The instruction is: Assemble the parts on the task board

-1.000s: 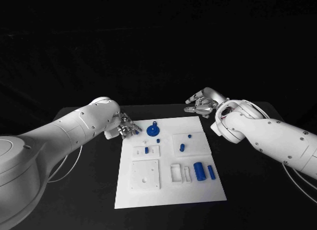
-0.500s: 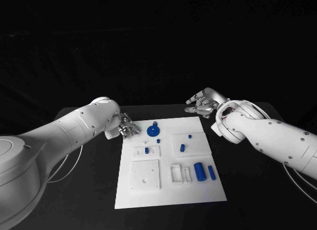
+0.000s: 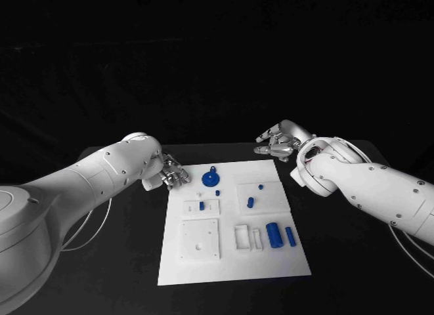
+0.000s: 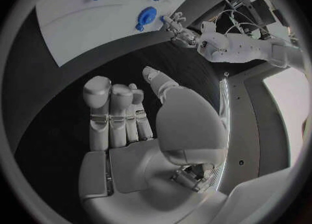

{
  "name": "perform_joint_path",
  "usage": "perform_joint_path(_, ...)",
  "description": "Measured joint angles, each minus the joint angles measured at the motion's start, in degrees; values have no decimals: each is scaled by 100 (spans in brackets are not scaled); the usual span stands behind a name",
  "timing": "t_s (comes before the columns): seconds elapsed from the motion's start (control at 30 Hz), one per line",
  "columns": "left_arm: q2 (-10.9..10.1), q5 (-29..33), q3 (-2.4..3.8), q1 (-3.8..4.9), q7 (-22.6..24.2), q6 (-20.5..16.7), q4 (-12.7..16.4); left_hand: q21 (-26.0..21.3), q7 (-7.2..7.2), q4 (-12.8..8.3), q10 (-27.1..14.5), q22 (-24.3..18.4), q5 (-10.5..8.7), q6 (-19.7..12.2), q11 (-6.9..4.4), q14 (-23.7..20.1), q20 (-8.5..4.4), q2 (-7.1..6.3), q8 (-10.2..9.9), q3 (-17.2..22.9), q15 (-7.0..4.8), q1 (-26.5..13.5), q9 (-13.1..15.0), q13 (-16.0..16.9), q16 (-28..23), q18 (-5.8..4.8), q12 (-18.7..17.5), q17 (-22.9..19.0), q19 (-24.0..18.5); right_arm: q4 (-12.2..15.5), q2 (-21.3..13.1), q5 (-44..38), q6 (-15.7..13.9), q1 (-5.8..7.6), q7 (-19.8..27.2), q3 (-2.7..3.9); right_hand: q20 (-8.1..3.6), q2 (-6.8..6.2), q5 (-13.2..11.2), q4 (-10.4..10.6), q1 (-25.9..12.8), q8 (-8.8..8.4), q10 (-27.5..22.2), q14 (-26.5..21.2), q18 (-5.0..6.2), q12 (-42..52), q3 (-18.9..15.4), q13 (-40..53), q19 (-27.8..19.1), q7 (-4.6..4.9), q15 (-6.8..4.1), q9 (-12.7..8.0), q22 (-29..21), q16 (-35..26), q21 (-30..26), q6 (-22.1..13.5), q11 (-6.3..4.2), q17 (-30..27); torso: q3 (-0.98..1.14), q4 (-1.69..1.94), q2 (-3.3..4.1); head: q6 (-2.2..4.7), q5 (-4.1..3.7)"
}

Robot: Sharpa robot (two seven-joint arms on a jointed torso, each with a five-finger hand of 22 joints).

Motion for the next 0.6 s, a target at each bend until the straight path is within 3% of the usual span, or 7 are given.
perform_joint_path(0.07,-35,35,3,-1,-4,0,46,77,0,-3,27,0,-72,0,-19,2,-30,52,0,-1,-2,-52,51,0,0,1,0,0,-30,-1,-6,0,0,0,0,0,0,0,0,0,0,0,0,0,0,0,0,0,0,0,0,0,0,0,0,0,0,7,-1,2,-3,-6,3)
perform_joint_path(0.1,-62,59,5,0,-6,0,86,79,0,-4,37,0,-319,0,-28,15,-31,66,0,75,-15,-66,78,0,17,1,0,0,-31,-1,-11,0,0,0,-1,0,0,0,0,0,0,0,0,0,0,0,0,0,0,0,0,0,0,0,0,0,0,7,-2,4,-3,-8,4)
perform_joint_path(0.13,-88,79,7,4,-8,0,129,106,4,-21,49,2,-973,1,-18,34,-31,68,0,353,-34,-70,78,-2,22,1,-1,4,-31,-1,-15,0,0,0,-1,0,0,0,0,0,0,0,0,0,0,0,0,0,0,0,0,0,0,0,0,0,0,7,-2,5,-4,-8,8)
perform_joint_path(0.2,-156,129,11,26,-13,0,245,227,57,-101,123,4,-1429,52,-29,34,-53,-259,0,1733,-34,-555,78,-3,21,1,-23,17,-53,-2,-24,0,1,0,-1,0,0,0,0,0,0,0,0,0,0,0,0,0,0,0,0,0,0,0,0,0,0,7,-2,8,-8,-9,12)
perform_joint_path(0.33,-328,246,16,114,-24,0,527,339,76,-83,137,4,-1531,70,-30,55,-41,-578,0,2270,-54,-544,79,26,21,1,-23,35,-82,-3,-47,0,2,0,-3,0,0,0,0,0,0,0,0,0,0,0,0,0,0,0,0,0,0,0,0,0,0,7,-4,18,-24,-20,24)
perform_joint_path(0.57,-688,465,17,275,-83,5,1093,389,110,-58,170,4,-1555,105,-59,85,-61,-646,-57,2491,-82,-582,89,44,47,0,-23,62,-102,-2,-79,0,4,0,-5,0,0,0,0,0,0,0,8,0,-1,0,0,1,0,21,0,0,-1,0,0,21,8,6,-15,46,-75,-64,43)
perform_joint_path(0.6,-738,494,16,292,-96,5,1184,390,127,-55,190,3,-1555,121,-42,86,-61,-645,-109,2495,-82,-598,287,51,47,0,-23,68,-102,-3,-83,0,4,0,-5,0,0,0,0,2,0,0,5,0,0,0,2,0,0,23,0,0,-1,0,0,23,5,6,-15,49,-83,-69,49)
